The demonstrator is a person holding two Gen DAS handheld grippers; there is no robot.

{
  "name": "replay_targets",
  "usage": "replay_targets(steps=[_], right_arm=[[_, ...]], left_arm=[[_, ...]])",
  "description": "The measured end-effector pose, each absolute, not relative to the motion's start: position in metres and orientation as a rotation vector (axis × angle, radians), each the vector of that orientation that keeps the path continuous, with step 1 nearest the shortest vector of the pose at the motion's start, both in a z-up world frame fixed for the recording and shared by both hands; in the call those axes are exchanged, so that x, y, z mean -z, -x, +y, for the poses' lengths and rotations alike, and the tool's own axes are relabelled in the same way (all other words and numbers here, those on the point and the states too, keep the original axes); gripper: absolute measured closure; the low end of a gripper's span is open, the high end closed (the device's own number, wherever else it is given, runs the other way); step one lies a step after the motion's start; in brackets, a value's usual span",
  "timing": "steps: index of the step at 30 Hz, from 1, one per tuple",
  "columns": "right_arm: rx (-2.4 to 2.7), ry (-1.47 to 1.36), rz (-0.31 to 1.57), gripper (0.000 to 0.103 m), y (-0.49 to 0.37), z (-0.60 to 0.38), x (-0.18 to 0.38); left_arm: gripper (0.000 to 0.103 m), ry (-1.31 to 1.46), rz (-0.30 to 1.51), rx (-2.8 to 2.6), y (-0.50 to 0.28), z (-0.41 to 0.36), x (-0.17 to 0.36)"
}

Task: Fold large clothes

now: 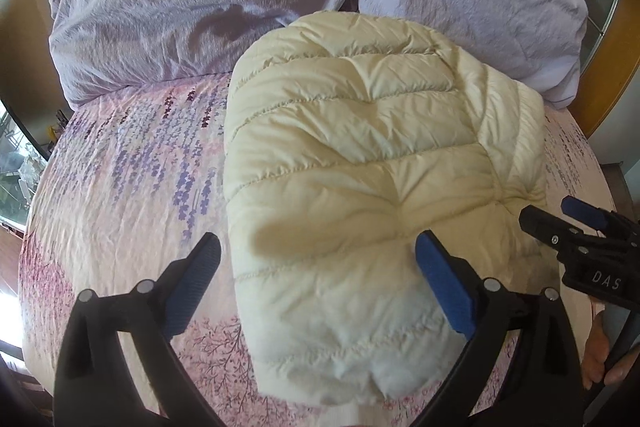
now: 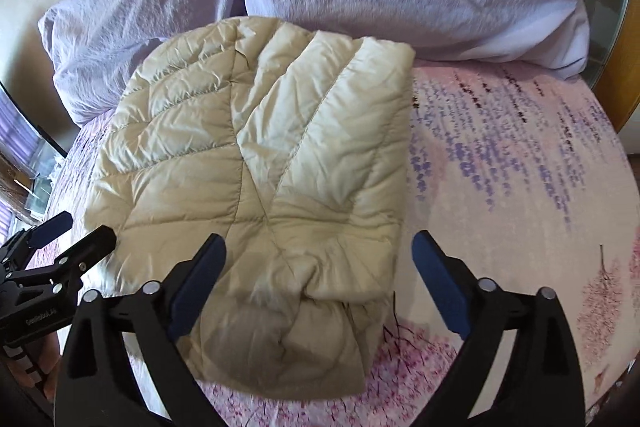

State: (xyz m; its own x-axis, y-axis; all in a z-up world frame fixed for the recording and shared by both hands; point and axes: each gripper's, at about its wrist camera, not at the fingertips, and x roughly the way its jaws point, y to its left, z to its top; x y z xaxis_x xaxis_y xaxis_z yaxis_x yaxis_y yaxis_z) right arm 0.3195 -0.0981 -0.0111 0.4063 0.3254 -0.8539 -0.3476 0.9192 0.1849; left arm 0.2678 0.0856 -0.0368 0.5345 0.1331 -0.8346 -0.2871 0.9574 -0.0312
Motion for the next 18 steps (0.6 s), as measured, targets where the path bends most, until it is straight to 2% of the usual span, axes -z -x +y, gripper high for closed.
replay_targets(steps=[18], right_arm=[[-0.387, 0.077, 1.065, 0.003, -0.245, -0.128, -0.016]], left_arm=[[0.003, 0.249, 0.95, -0.267, -0.174, 0.068, 0.011]])
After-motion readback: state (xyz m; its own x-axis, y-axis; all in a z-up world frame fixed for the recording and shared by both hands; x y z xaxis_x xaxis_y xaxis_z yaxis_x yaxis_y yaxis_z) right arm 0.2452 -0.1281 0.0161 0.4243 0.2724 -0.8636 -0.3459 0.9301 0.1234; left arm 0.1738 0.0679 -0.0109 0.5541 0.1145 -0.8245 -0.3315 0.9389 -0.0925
